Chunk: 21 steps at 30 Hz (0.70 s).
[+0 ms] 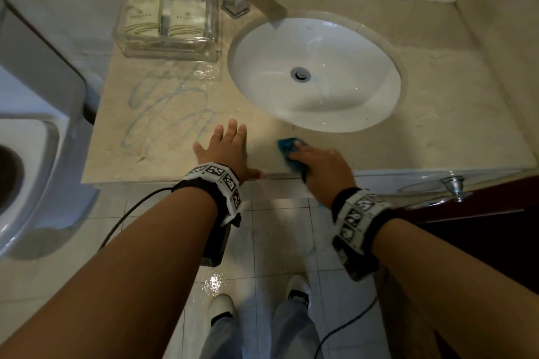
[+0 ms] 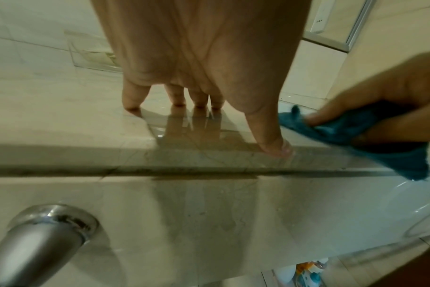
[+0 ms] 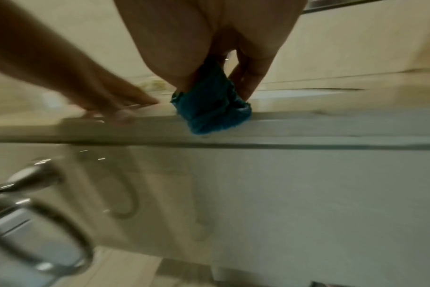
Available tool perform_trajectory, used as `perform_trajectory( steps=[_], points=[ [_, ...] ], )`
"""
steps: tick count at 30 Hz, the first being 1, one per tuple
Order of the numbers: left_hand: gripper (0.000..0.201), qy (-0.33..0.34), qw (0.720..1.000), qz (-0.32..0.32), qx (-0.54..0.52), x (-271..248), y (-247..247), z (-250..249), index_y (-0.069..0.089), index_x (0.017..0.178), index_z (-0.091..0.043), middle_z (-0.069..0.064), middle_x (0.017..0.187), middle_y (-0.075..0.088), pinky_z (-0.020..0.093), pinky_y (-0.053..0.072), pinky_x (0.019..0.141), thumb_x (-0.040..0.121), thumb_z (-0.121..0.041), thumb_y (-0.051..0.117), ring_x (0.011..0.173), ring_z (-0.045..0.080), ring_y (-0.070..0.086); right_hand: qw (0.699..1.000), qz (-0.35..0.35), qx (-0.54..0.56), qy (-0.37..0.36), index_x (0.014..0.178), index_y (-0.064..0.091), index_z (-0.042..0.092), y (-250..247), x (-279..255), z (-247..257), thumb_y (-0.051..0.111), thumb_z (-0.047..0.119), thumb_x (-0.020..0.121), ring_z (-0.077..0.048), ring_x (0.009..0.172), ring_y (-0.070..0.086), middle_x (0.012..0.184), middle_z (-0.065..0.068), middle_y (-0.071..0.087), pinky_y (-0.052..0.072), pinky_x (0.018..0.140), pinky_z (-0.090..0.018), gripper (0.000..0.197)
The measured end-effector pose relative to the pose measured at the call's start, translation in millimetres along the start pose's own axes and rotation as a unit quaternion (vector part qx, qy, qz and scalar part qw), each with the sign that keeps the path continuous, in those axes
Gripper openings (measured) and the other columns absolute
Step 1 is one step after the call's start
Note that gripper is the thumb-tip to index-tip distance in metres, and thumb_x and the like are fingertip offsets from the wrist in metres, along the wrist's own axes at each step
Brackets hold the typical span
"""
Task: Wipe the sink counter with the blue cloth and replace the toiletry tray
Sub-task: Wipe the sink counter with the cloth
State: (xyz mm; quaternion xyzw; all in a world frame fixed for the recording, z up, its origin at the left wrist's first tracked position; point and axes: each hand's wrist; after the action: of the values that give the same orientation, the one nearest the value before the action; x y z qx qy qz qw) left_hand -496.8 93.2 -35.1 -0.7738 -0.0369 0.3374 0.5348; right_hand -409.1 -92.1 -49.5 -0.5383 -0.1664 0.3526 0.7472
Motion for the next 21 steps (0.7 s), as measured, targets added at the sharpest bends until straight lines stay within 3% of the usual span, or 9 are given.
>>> perform_trajectory(
  steps=[3,6,9,12,15,18,21],
  points=[
    [0.114,0.001,1.000,-0.003,-0.004,2,2,1,-0.004,0.151,-0.026,-0.008,0.159,-0.012,0.063,0.013,0.112,0.070,-0.067,0.065,0.147,0.021,-0.006,0.984,-0.065,0.039,0.162,0.124,0.057,0.029,-26,-10,-60,0.053,0.000,0.082,-0.037,0.106,0.058,0.133,-0.010,0.056,0.047,0.100,-0.041,0.052],
    [0.114,0.001,1.000,-0.001,-0.002,2,2,0,-0.004,0.151,-0.026,-0.008,0.159,-0.012,0.063,0.012,0.112,0.070,-0.067,0.066,0.147,0.021,-0.006,0.964,-0.093,0.034,0.245,0.129,0.054,0.021,-34,-17,-84,0.047,-0.006,0.082,-0.038,0.114,0.052,0.136,-0.012,0.052,0.040,0.106,-0.038,0.055],
    [0.115,0.005,1.000,0.001,-0.001,3,1,0,-0.004,0.151,-0.026,-0.007,0.159,-0.012,0.063,0.012,0.112,0.070,-0.067,0.066,0.147,0.022,-0.005,0.966,-0.123,0.071,0.215,0.126,0.057,0.019,-16,-15,-50,0.048,-0.005,0.083,-0.039,0.111,0.053,0.131,-0.018,0.054,0.040,0.105,-0.033,0.051],
    [0.113,0.011,1.000,-0.002,0.000,-1,-4,4,0.000,0.151,-0.025,-0.005,0.159,-0.013,0.059,0.015,0.114,0.070,-0.064,0.069,0.147,0.022,-0.002,0.987,-0.071,0.081,0.118,0.126,0.057,0.026,14,-13,8,0.054,0.001,0.084,-0.037,0.110,0.054,0.130,-0.014,0.055,0.039,0.107,-0.032,0.048],
    [0.111,0.019,1.000,-0.024,-0.005,-7,-8,14,0.004,0.151,-0.021,0.004,0.159,-0.013,0.051,0.019,0.116,0.071,-0.058,0.071,0.147,0.025,0.000,0.989,-0.029,0.144,0.021,0.121,0.062,0.018,18,-12,42,0.058,-0.004,0.079,-0.032,0.116,0.055,0.132,-0.010,0.056,0.038,0.109,-0.033,0.048],
    [0.108,0.013,0.999,-0.021,0.036,-7,-5,26,0.003,0.151,-0.022,0.005,0.159,-0.009,0.052,0.020,0.115,0.074,-0.061,0.066,0.147,0.027,0.000,0.980,-0.083,0.176,0.043,0.116,0.065,0.007,-8,-4,19,0.058,-0.009,0.077,-0.027,0.113,0.059,0.124,-0.015,0.061,0.037,0.103,-0.022,0.042],
    [0.105,0.002,1.000,-0.001,0.023,-5,0,31,-0.001,0.151,-0.024,0.004,0.159,-0.011,0.054,0.017,0.115,0.077,-0.061,0.064,0.147,0.027,-0.002,0.974,-0.166,0.102,0.117,0.115,0.065,0.005,-30,5,-40,0.058,-0.005,0.079,-0.033,0.108,0.061,0.119,-0.018,0.064,0.040,0.105,-0.030,0.037]
  ],
)
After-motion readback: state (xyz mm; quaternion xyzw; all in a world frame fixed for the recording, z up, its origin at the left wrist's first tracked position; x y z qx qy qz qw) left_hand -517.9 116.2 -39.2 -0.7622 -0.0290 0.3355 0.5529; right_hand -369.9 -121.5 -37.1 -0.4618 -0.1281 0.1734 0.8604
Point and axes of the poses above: each hand's wrist, its own x-axis towards the middle knuckle, its own y-axis out of the palm, z = x × y
